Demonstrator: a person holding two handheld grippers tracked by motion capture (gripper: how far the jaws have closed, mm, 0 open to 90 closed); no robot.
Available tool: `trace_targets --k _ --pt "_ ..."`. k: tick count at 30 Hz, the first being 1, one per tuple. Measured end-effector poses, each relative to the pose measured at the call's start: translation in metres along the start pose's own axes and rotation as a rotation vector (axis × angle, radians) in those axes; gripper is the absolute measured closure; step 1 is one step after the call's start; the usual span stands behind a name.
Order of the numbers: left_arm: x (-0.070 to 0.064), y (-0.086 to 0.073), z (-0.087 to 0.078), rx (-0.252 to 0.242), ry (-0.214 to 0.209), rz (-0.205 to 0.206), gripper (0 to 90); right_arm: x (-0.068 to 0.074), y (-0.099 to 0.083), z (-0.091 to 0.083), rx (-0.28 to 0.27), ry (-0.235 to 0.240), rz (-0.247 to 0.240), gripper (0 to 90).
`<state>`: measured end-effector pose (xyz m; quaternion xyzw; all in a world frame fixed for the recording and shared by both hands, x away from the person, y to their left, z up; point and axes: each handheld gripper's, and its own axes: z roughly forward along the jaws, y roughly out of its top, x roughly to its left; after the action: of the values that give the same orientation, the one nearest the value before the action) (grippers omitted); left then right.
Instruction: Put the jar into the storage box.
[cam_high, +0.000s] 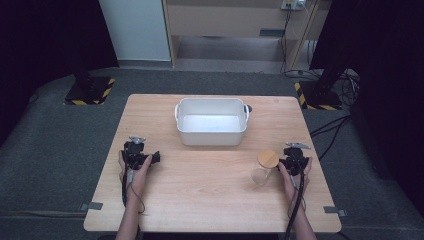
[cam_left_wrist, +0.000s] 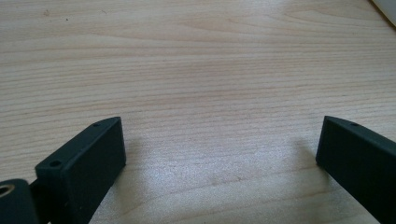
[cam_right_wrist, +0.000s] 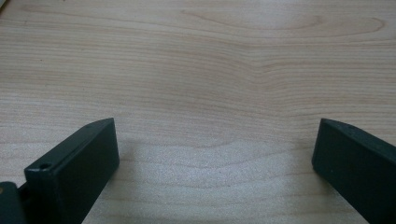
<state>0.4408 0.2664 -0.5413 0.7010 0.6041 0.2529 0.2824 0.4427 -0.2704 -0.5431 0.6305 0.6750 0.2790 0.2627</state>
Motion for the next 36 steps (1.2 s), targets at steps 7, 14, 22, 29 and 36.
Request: trace_targets --k 7,14,22,29,36 --pt "0.000 0.000 0.000 0.000 0.000 0.000 0.0 0.000 0.000 -0.001 -0.002 0.004 -0.002 2.3" --pt "0.000 0.000 0.000 0.000 0.000 0.000 0.0 0.000 0.001 -0.002 -0.005 -0.006 -0.014 4.3" --pt "0.000 0.000 0.000 0.000 0.000 0.000 0.0 -0.008 0.010 -0.015 -0.042 -0.016 -0.004 4.7" --pt "0.000 0.000 0.000 0.000 0.000 0.000 0.0 -0.024 0.025 -0.044 -0.071 -0.007 -0.007 4.9" --pt "0.000 0.000 0.000 0.000 0.000 0.000 0.0 -0.037 0.038 -0.077 -0.093 0.033 -0.019 5.6"
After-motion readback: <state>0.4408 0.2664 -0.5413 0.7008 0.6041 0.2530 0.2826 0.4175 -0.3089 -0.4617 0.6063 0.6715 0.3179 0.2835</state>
